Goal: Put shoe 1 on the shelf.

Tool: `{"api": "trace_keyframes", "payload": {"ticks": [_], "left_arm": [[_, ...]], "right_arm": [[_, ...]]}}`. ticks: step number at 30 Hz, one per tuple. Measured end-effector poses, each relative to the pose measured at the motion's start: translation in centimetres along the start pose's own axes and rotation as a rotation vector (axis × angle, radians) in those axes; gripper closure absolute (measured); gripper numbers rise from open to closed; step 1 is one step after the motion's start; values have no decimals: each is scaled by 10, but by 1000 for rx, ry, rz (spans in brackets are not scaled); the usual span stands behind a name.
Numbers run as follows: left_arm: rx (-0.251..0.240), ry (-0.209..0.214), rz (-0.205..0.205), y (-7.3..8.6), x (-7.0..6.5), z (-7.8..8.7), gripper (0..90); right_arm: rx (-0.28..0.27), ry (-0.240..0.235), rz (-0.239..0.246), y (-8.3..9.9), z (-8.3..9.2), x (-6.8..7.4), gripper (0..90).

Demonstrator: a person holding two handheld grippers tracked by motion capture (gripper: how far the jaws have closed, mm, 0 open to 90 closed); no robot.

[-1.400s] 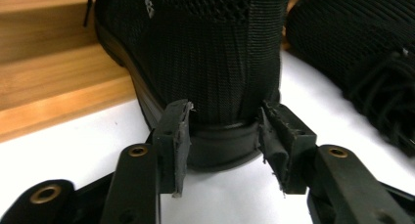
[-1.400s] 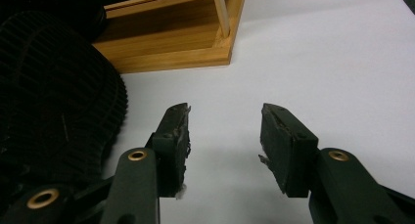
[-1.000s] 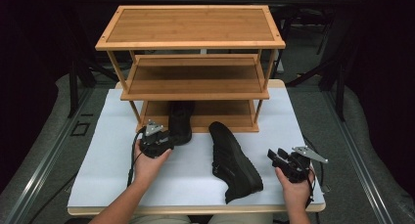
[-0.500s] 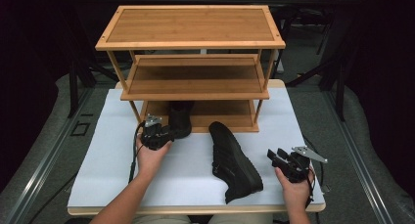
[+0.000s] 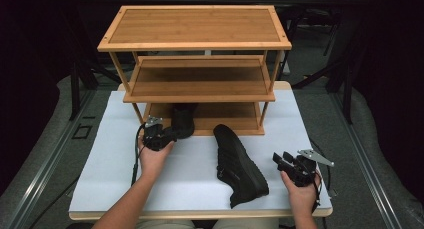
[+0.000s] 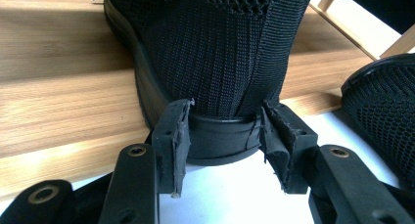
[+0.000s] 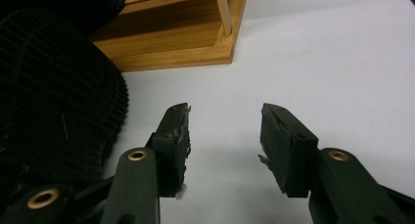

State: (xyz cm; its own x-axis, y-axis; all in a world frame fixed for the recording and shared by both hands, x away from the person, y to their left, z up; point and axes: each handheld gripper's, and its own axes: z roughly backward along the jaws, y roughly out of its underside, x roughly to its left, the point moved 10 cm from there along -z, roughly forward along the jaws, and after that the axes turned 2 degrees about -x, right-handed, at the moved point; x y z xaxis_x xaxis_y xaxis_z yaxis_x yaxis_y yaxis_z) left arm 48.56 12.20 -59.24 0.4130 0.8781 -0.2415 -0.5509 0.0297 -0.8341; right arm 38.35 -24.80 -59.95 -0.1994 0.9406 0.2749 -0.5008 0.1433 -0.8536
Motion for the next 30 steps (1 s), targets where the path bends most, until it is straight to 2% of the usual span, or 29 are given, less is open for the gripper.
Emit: {"api": "trace_keyframes", "payload": {"ticks": [6,9,15,18,19,20,24,26,28,30], "left_arm": [[3,7,6,0,0,1,543],[10,5,-7,0,1,7,543],[27,11,-51,1,1,27,544],[35,16,-77,5,2,43,544],[35,20,-82,6,3,48,544],[33,22,-89,8,3,54,545],[30,36,-108,17,8,79,545],[29,45,-109,22,11,89,546],[24,36,-124,27,15,100,546],[21,39,-124,31,19,105,547]], "right_arm": [[-2,-1,-1,0,0,0,535],[-2,0,-1,0,0,1,535],[-8,0,30,-3,3,6,531],[-16,-8,47,-5,5,12,531],[0,-11,56,-5,8,14,531],[-21,-15,58,-7,7,16,532],[-27,-46,91,-13,15,30,546],[-23,-73,119,-16,18,39,607],[-11,-94,166,-17,22,50,667],[-15,-118,194,-18,24,61,732]]}}
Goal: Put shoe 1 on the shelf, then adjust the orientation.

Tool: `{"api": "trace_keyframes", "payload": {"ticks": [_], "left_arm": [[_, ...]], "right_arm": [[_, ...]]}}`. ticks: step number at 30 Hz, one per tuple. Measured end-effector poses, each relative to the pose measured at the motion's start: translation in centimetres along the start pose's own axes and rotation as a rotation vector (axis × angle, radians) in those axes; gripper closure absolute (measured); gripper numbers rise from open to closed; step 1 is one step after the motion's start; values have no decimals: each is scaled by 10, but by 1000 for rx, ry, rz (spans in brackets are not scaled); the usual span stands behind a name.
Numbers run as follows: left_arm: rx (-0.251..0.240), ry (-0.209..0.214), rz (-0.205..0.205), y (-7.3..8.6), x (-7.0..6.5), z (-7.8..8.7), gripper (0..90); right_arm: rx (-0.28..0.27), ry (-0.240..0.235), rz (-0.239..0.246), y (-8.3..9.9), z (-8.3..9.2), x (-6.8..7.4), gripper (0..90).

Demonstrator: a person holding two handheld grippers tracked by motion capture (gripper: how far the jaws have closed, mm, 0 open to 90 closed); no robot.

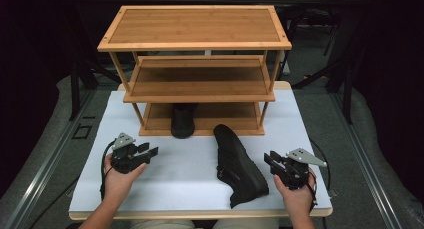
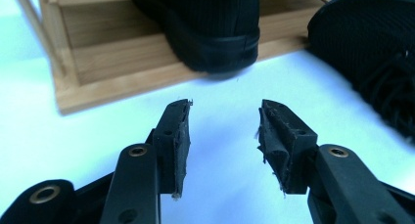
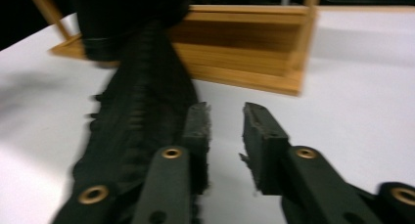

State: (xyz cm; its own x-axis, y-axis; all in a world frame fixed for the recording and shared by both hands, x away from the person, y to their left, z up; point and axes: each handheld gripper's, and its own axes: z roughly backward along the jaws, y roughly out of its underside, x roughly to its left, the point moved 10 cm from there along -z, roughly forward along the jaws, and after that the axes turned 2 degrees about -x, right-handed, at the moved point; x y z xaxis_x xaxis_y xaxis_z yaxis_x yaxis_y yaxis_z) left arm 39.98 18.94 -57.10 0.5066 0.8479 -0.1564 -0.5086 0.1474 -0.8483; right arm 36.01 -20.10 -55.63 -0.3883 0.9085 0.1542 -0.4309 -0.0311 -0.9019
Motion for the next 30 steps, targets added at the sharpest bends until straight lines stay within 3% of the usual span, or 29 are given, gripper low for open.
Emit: {"api": "trace_keyframes", "payload": {"ticks": [5,9,12,18,22,30], "left_arm": [[8,-3,20,10,8,5,551],[-6,-8,29,10,11,4,551],[2,-6,34,12,12,2,550],[9,-6,42,15,14,-1,547],[32,-1,29,19,12,-4,547],[27,-4,23,18,12,-4,547]], "right_arm": [[8,-74,74,-6,5,31,815],[2,-137,85,-9,8,50,827],[7,-156,94,-8,7,59,856],[72,-126,144,5,0,61,894],[69,-137,131,4,-1,59,897],[62,-135,129,4,-1,55,900]]}}
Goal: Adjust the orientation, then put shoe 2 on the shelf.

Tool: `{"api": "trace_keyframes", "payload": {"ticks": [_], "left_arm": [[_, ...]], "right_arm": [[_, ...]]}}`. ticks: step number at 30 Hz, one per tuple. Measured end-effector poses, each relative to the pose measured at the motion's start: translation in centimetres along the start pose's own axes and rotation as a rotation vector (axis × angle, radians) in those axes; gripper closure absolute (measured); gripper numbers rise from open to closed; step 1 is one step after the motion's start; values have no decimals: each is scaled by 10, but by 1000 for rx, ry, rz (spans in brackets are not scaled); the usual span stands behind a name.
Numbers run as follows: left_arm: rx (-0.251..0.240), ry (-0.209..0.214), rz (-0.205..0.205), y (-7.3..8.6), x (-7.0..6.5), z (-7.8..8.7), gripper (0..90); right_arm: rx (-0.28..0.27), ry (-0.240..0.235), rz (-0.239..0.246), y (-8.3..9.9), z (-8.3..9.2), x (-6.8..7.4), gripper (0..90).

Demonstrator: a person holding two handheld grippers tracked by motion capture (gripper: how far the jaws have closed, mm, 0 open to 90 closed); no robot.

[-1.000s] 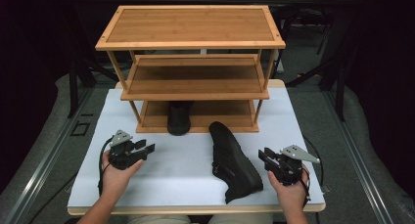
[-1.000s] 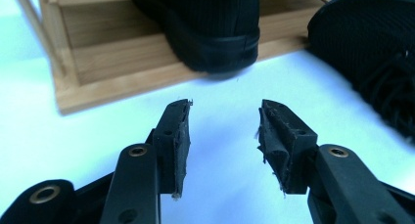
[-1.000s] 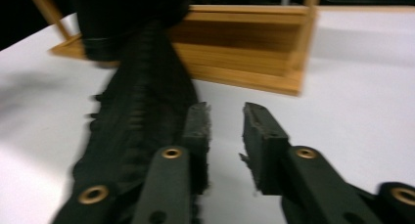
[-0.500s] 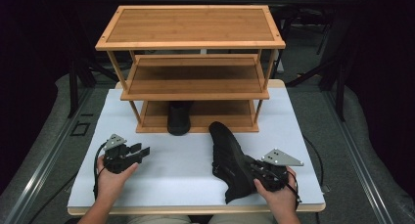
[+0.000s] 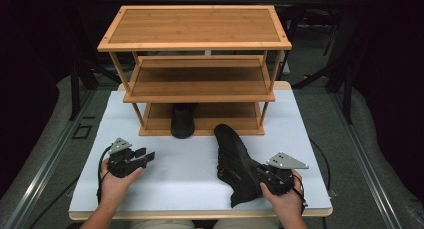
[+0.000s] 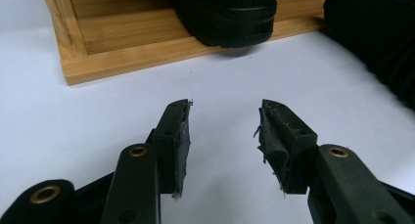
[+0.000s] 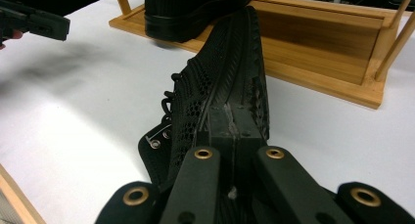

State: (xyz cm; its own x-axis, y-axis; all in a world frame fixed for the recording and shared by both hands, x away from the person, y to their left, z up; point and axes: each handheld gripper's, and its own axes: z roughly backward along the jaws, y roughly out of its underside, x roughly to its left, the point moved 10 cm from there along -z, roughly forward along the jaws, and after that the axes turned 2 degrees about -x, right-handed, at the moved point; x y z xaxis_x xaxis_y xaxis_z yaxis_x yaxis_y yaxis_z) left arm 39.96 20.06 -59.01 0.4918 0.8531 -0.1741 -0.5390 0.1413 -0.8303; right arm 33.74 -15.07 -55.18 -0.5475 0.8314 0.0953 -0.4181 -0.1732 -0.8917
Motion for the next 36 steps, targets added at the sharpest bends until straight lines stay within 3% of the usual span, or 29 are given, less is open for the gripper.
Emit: {"api": "trace_keyframes", "payload": {"ticks": [10,23,24,27,31,36], "left_arm": [[-3,2,1,0,1,0,548],[-2,-4,2,0,2,0,549],[-3,-6,2,0,2,0,549],[-1,-8,0,0,3,1,549],[4,-10,-1,0,3,1,550],[1,-10,-2,0,3,1,550]], "right_arm": [[-19,-12,-29,0,2,-6,900],[-29,-10,-16,-1,1,-7,900],[-3,-11,-11,0,3,-8,900],[-23,2,-20,-1,3,-11,900],[-38,27,-33,-2,6,-22,900],[-72,67,-86,-1,10,-43,900]]}}
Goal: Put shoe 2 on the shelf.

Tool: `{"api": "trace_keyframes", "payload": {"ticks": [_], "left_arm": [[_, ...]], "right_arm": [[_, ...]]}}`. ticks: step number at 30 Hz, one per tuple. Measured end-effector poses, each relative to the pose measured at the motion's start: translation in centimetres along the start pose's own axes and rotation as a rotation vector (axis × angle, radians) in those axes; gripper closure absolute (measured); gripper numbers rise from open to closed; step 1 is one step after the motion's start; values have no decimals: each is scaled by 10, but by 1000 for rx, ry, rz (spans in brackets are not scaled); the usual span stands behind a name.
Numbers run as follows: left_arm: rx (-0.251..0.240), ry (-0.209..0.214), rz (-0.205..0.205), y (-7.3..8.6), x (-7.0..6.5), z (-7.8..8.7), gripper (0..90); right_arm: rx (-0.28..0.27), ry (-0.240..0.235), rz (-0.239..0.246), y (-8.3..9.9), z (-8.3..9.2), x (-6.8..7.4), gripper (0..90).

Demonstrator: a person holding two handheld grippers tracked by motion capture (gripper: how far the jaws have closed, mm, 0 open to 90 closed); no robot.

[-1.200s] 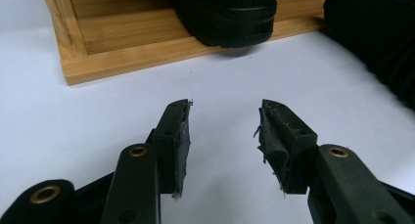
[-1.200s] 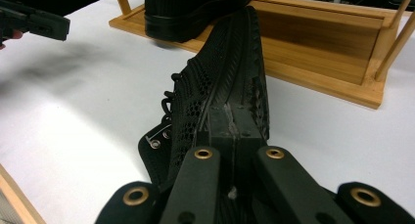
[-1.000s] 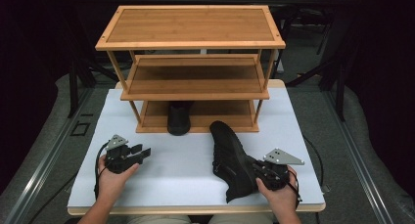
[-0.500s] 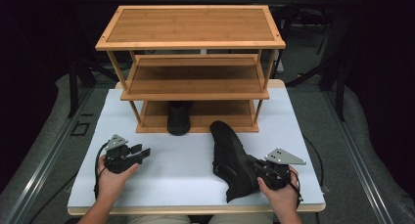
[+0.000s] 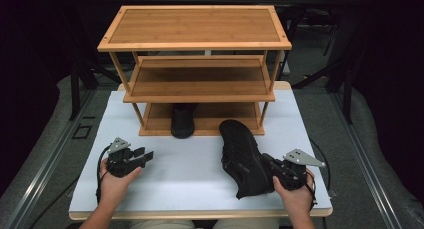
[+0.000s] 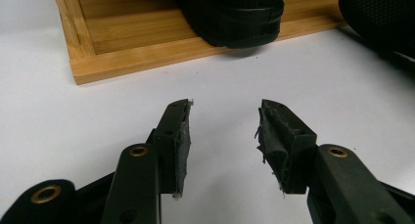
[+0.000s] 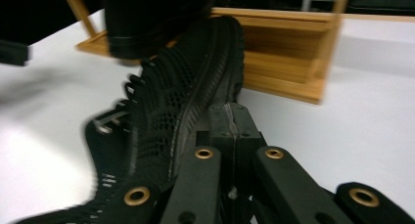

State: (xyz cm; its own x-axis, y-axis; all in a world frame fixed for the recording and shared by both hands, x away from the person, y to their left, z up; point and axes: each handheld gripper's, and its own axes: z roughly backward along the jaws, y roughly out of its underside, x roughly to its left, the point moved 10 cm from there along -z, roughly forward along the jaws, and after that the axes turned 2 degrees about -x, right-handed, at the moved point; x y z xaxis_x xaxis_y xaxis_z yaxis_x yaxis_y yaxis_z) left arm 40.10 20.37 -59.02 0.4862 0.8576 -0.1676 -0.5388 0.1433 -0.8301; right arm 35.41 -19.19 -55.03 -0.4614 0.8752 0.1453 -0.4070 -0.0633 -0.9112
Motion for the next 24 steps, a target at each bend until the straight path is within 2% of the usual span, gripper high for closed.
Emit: {"api": "trace_keyframes", "payload": {"ticks": [3,6,7,9,12,16,17,18,20,21,23,24], "left_arm": [[-2,1,1,0,0,0,550],[-6,-1,3,0,-1,-1,550],[-6,-2,2,-1,-1,-1,550],[-4,1,2,0,-1,-1,550],[-3,1,7,0,0,-1,550],[-5,0,5,-1,0,-1,550],[-6,0,6,-1,0,0,550],[-10,-5,7,-2,0,0,550],[-12,-5,8,-2,2,1,550],[-5,-6,7,-1,2,2,549],[-4,-6,7,-1,3,2,549],[-5,-6,7,-1,2,2,549]], "right_arm": [[6,31,-29,2,2,-14,900],[-12,71,-65,4,-1,-32,900],[17,81,-70,7,1,-36,900],[14,104,-103,11,-2,-47,900],[55,111,-162,20,-2,-59,900],[112,88,-242,36,-9,-69,900],[132,97,-242,38,-8,-71,900],[114,82,-253,37,-9,-70,888],[120,97,-237,34,-6,-70,801],[90,110,-232,31,-6,-70,772],[87,115,-219,26,-1,-67,708],[66,115,-213,22,0,-66,684]]}}
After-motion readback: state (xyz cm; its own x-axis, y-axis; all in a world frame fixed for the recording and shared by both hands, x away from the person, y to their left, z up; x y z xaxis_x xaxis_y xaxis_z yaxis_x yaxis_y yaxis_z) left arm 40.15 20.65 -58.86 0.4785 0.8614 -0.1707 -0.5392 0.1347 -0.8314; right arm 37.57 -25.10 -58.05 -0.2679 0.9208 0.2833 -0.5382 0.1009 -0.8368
